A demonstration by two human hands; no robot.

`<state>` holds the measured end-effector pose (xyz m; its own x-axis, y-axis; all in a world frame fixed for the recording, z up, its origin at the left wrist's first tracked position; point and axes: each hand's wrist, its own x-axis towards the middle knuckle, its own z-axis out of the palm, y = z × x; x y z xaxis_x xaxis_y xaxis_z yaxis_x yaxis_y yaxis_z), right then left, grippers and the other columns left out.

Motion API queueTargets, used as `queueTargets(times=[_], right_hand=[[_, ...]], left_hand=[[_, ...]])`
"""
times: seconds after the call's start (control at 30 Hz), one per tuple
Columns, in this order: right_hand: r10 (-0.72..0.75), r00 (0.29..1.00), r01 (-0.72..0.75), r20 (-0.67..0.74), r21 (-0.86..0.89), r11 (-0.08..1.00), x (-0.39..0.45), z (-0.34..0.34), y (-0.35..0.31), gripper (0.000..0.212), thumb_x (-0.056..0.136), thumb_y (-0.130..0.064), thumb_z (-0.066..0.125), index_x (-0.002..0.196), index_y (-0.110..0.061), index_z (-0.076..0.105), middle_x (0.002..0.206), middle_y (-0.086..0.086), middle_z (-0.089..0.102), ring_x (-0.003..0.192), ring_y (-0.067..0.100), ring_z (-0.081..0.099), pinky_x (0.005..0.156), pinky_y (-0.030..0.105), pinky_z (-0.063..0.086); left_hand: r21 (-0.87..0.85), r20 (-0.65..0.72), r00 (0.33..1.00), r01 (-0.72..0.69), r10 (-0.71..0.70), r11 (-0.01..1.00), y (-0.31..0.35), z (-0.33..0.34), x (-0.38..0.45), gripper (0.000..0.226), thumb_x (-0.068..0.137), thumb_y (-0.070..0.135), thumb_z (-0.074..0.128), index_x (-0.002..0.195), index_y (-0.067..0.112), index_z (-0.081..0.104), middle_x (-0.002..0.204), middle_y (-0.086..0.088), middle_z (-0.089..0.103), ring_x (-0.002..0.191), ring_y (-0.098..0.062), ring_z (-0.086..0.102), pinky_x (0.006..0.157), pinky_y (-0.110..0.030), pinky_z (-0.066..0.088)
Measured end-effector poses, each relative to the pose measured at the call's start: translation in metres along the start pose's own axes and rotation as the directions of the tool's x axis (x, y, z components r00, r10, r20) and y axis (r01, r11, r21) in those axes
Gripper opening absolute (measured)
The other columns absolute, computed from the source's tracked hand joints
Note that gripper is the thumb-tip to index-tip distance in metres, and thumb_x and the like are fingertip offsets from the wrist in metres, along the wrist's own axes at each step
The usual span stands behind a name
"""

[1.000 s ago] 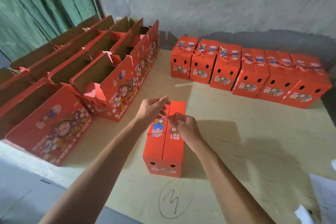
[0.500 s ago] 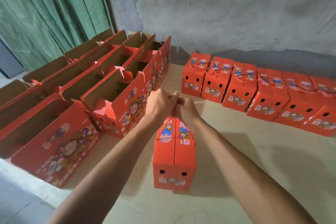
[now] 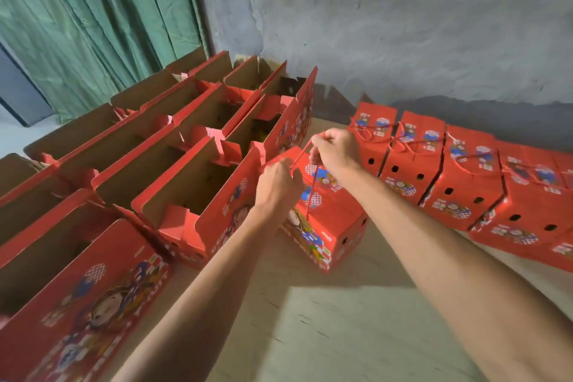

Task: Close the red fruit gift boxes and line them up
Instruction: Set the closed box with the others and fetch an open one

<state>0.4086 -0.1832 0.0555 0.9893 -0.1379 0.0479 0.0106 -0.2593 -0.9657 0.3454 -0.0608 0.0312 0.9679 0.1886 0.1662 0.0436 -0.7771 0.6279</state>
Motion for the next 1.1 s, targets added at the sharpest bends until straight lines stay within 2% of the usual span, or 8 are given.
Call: queueTargets(times=[0.07, 0.17, 0.3, 0.43, 0.53, 0.67, 0.87, 1.1], right_hand=[[-0.011, 1.000, 0.011, -0.011, -0.015, 1.000, 0.024, 0.004, -0.001, 0.029, 0.088, -0.004, 0.060, 0.059, -0.007, 0.061, 0.053, 0.011, 0.067, 0.048, 0.028, 0.064, 0.057, 0.043, 0.059], [0.004, 0.999, -0.004, -0.049, 0.001, 1.000, 0.055, 0.008, -0.001, 0.030, 0.086, -0.004, 0.059, 0.056, -0.008, 0.061, 0.052, 0.010, 0.067, 0.046, 0.025, 0.064, 0.054, 0.035, 0.056], [0.010, 0.998, -0.006, -0.066, 0.059, 0.998, 0.090, 0.009, 0.000, 0.032, 0.087, -0.003, 0.059, 0.056, -0.008, 0.060, 0.054, 0.012, 0.066, 0.051, 0.029, 0.066, 0.061, 0.043, 0.060], [-0.005, 0.999, 0.010, -0.054, 0.090, 0.996, 0.125, 0.010, -0.002, 0.032, 0.090, -0.003, 0.059, 0.058, -0.007, 0.061, 0.056, 0.012, 0.067, 0.056, 0.034, 0.069, 0.067, 0.050, 0.064], [0.008, 0.997, -0.001, -0.078, 0.091, 0.996, 0.152, 0.015, -0.005, 0.032, 0.092, -0.006, 0.058, 0.060, -0.009, 0.062, 0.058, 0.011, 0.069, 0.063, 0.036, 0.072, 0.072, 0.052, 0.063], [0.054, 0.993, -0.032, -0.106, 0.200, 0.979, 0.187, 0.022, -0.004, 0.028, 0.096, -0.003, 0.057, 0.069, -0.005, 0.062, 0.063, 0.014, 0.068, 0.061, 0.030, 0.068, 0.071, 0.048, 0.065], [0.088, 0.987, -0.049, -0.132, 0.273, 0.961, 0.233, 0.031, 0.019, 0.024, 0.096, 0.000, 0.057, 0.072, -0.003, 0.060, 0.064, 0.014, 0.066, 0.048, 0.018, 0.063, 0.049, 0.024, 0.052], [0.085, 0.970, -0.017, -0.227, 0.284, 0.959, 0.307, 0.036, 0.047, 0.030, 0.094, 0.003, 0.055, 0.066, -0.007, 0.050, 0.060, 0.015, 0.063, 0.055, 0.026, 0.062, 0.060, 0.037, 0.056]], left_hand=[[0.021, 0.081, 0.997, 0.015, -0.017, 1.000, -0.007, 0.016, 0.014, 0.047, 0.101, 0.037, 0.055, 0.144, 0.018, 0.055, 0.137, -0.009, 0.064, 0.123, -0.030, 0.061, 0.101, -0.043, 0.052], [0.001, 0.126, 0.992, 0.017, -0.017, 1.000, -0.010, 0.041, 0.035, 0.056, 0.103, 0.046, 0.052, 0.151, 0.019, 0.043, 0.145, -0.009, 0.056, 0.132, -0.030, 0.053, 0.104, -0.043, 0.046], [-0.067, 0.118, 0.993, 0.022, -0.014, 0.998, -0.006, 0.063, 0.065, 0.046, 0.108, 0.040, 0.041, 0.147, 0.018, 0.049, 0.148, -0.010, 0.053, 0.133, -0.030, 0.051, 0.104, -0.040, 0.043], [-0.084, 0.076, 0.997, 0.010, -0.003, 0.996, -0.001, 0.080, 0.097, 0.046, 0.105, 0.049, 0.042, 0.139, 0.020, 0.051, 0.138, -0.007, 0.058, 0.127, -0.029, 0.054, 0.096, -0.041, 0.047], [-0.040, 0.078, 0.997, 0.018, -0.015, 0.999, -0.002, 0.097, 0.115, 0.069, 0.099, 0.050, 0.052, 0.158, 0.021, 0.027, 0.158, -0.004, 0.041, 0.146, -0.028, 0.034, 0.113, -0.051, 0.038], [0.038, 0.003, 1.000, 0.002, -0.002, 0.999, -0.009, 0.123, 0.141, 0.085, 0.100, 0.057, 0.048, 0.164, 0.023, 0.004, 0.170, 0.001, 0.017, 0.157, -0.022, 0.012, 0.126, -0.046, 0.016], [-0.041, 0.050, 0.994, -0.096, 0.098, 0.995, -0.028, 0.163, 0.196, 0.090, 0.098, 0.053, 0.058, 0.164, 0.021, 0.005, 0.169, -0.002, 0.021, 0.156, -0.020, 0.016, 0.128, -0.044, 0.014], [-0.314, 0.093, 0.982, -0.127, 0.164, 0.941, -0.034, 0.201, 0.270, 0.089, 0.096, 0.029, 0.072, 0.164, 0.014, 0.016, 0.165, -0.008, 0.031, 0.151, -0.023, 0.028, 0.119, -0.025, 0.019]])
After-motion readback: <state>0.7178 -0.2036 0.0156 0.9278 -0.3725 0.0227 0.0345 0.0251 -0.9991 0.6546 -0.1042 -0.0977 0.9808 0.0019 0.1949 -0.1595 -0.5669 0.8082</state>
